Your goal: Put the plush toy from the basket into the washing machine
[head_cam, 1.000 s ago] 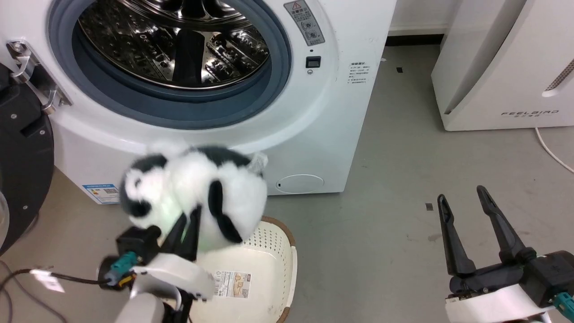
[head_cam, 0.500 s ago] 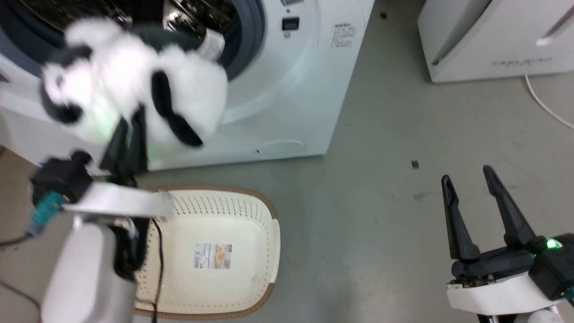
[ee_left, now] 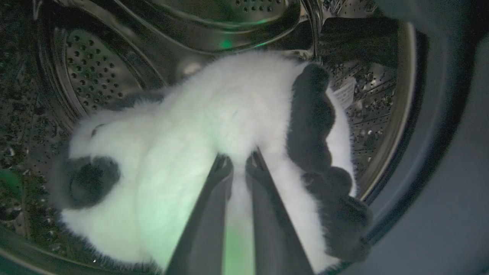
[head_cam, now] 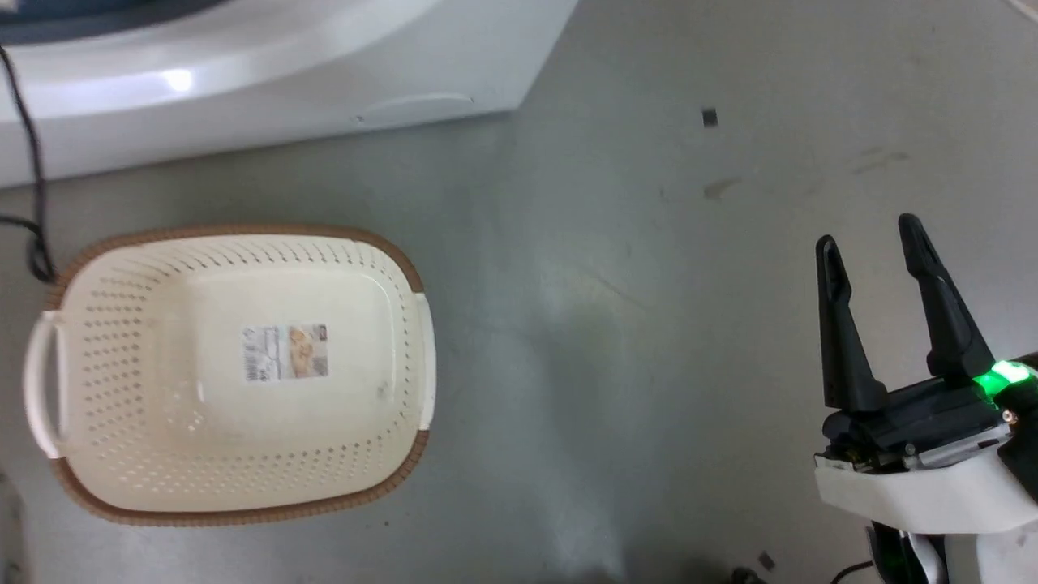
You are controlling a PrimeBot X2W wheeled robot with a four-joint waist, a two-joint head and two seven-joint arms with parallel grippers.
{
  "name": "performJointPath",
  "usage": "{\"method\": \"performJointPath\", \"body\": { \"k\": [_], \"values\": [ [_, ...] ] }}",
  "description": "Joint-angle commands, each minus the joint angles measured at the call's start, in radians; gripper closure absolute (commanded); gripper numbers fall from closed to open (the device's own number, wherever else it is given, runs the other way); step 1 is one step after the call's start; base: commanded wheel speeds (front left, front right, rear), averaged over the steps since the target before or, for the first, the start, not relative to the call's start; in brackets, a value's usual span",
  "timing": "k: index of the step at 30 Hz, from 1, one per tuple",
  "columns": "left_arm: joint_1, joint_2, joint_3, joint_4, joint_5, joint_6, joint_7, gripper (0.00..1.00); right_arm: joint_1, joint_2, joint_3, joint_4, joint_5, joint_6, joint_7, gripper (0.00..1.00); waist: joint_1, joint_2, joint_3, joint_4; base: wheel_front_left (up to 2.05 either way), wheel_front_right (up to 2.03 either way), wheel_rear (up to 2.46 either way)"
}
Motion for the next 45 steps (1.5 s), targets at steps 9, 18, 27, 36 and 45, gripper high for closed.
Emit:
{"method": "performJointPath", "body": {
  "k": [9,18,27,36,45],
  "values": [
    [-0.389,0.127,-0.075,0.232,0.111,0.006,0.121,1.00,-0.041,0.000,0.024,-0.030,0.035,-0.001,-0.004,0.00,-0.0001,0.0000,0.206,-0.083,0.00,0.00,0.00],
    [-0.529,0.182,-0.222,0.475,0.234,-0.002,0.292,1.00,-0.064,0.000,0.046,-0.038,0.061,-0.001,-0.004,0.00,-0.0001,0.0000,0.261,-0.107,0.00,0.00,0.00],
    [-0.526,0.180,-0.267,0.593,0.208,-0.010,0.299,1.00,-0.076,0.000,0.042,-0.031,0.060,-0.001,-0.004,0.00,-0.0001,0.0000,0.253,-0.097,0.00,0.00,0.00],
    [-0.438,0.116,-0.284,0.682,0.136,-0.013,0.152,0.00,-0.078,0.000,0.000,0.000,0.030,-0.001,-0.004,0.00,-0.0001,0.0000,0.132,-0.043,0.00,0.00,0.00],
    [-0.255,0.035,-0.310,0.719,0.041,-0.013,-0.089,0.00,-0.047,0.000,-0.022,0.030,-0.030,-0.001,-0.004,0.00,-0.0001,0.0000,-0.100,0.028,0.00,0.00,0.00]
  ]
}}
